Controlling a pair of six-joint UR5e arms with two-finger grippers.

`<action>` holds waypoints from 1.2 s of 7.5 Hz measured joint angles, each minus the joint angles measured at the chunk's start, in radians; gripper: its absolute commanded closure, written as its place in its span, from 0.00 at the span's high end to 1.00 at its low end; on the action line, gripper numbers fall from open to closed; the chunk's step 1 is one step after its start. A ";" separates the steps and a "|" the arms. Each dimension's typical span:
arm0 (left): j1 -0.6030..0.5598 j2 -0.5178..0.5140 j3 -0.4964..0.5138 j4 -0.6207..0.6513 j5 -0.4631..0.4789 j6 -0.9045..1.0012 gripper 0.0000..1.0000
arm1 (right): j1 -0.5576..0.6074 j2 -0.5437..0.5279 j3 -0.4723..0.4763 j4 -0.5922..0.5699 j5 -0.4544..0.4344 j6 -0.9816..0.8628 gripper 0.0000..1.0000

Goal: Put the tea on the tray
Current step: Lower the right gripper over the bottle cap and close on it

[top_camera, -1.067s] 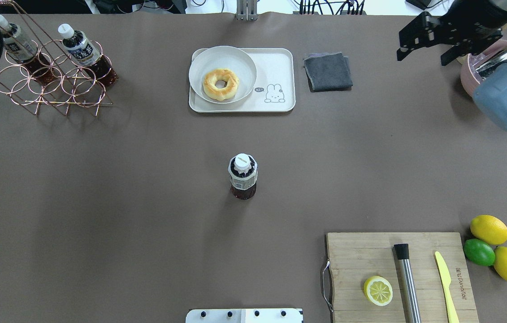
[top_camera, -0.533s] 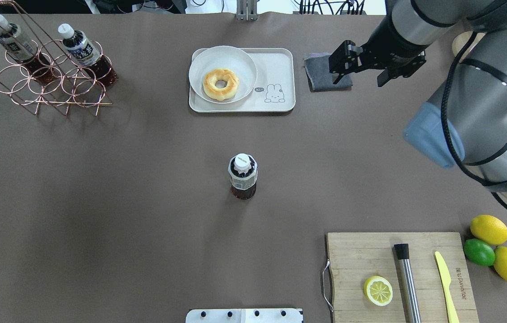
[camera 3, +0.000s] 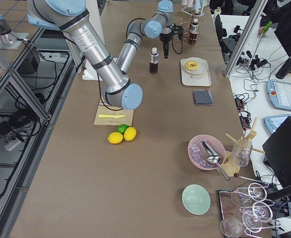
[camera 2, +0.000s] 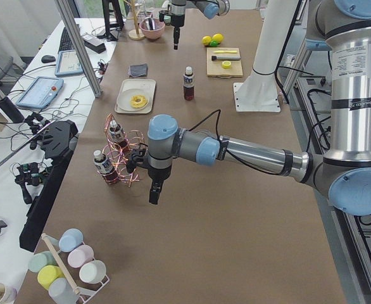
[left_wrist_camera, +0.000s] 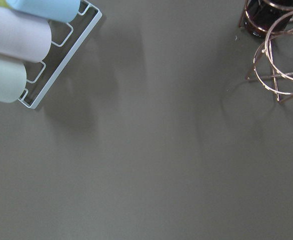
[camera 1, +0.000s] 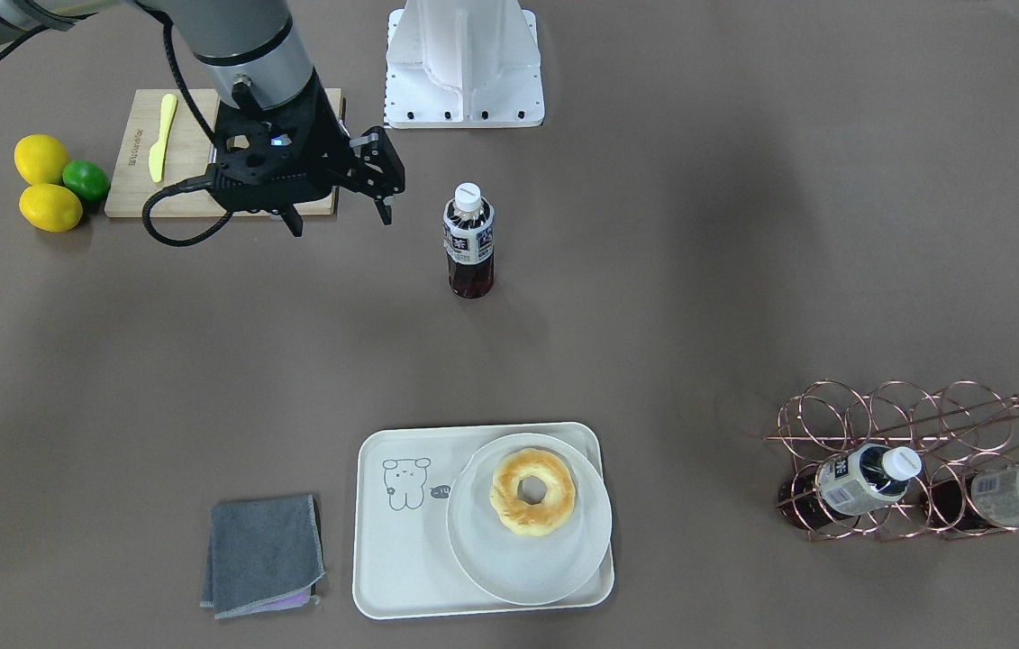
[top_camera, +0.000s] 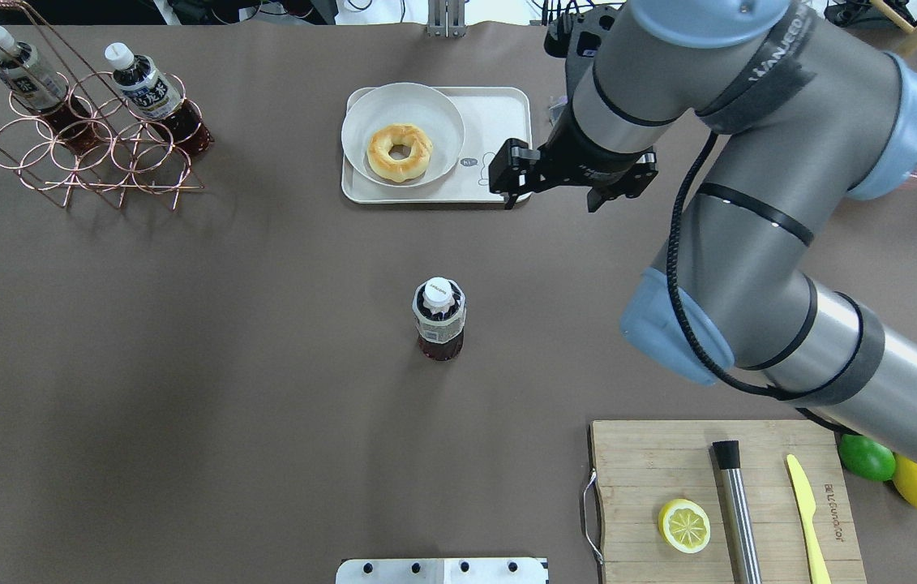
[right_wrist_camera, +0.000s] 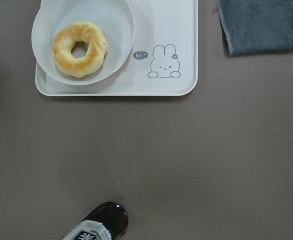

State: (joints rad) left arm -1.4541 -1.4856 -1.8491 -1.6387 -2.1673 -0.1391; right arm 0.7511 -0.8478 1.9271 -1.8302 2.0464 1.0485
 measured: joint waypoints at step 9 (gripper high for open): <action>-0.035 0.033 0.071 -0.066 -0.029 0.039 0.98 | -0.208 0.253 -0.184 -0.202 -0.139 0.111 0.67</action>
State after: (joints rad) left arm -1.4894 -1.4524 -1.7783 -1.7043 -2.1961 -0.0997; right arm 0.5428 -0.5946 1.7431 -2.0323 1.9074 1.1594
